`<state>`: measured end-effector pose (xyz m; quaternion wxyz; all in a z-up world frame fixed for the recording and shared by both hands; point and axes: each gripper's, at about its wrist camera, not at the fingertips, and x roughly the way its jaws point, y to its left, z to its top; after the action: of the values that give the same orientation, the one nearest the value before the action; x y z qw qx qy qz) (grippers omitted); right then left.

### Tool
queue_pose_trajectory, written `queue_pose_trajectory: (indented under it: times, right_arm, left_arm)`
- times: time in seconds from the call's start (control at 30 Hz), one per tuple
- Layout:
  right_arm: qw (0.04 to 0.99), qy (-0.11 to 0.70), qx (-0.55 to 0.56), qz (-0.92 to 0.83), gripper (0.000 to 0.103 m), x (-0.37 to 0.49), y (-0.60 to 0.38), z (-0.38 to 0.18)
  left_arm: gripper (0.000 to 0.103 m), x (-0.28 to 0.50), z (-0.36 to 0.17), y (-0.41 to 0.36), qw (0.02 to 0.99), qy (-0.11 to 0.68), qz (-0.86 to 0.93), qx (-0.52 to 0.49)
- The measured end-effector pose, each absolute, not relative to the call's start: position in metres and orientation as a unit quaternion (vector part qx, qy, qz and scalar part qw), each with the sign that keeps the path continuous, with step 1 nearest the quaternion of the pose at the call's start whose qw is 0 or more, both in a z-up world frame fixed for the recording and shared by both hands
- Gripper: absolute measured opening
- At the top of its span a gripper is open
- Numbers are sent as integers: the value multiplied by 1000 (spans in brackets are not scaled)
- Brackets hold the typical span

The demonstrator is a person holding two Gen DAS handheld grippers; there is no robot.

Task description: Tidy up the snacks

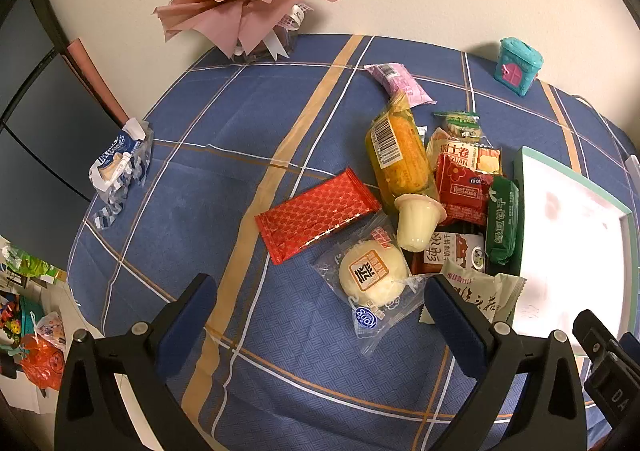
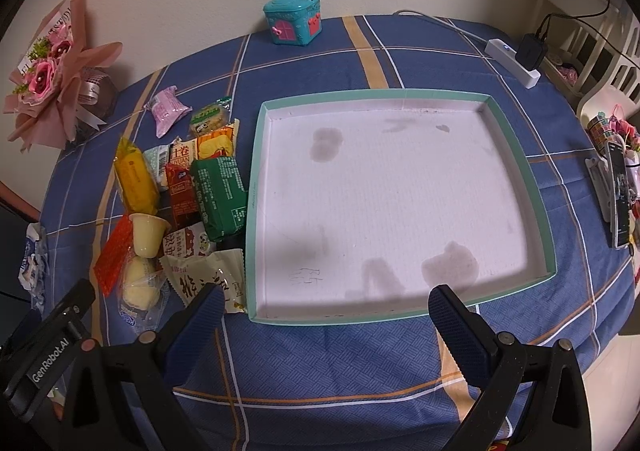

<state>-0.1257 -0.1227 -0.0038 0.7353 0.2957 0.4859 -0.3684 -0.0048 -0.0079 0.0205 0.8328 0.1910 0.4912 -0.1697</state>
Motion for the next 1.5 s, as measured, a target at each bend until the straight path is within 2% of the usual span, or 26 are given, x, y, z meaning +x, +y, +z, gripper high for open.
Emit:
queue_pose_trajectory:
  times: [1.27,1.5]
  right_arm:
    - [735,488,298,-365,103,-122,-122,-4]
    - [752,479,303,-338,103,-113,-117,-1]
  left_arm:
    - [103,-6,16,-8,832,493,-169,191]
    - [103,11,24,8,843,496,-141,151]
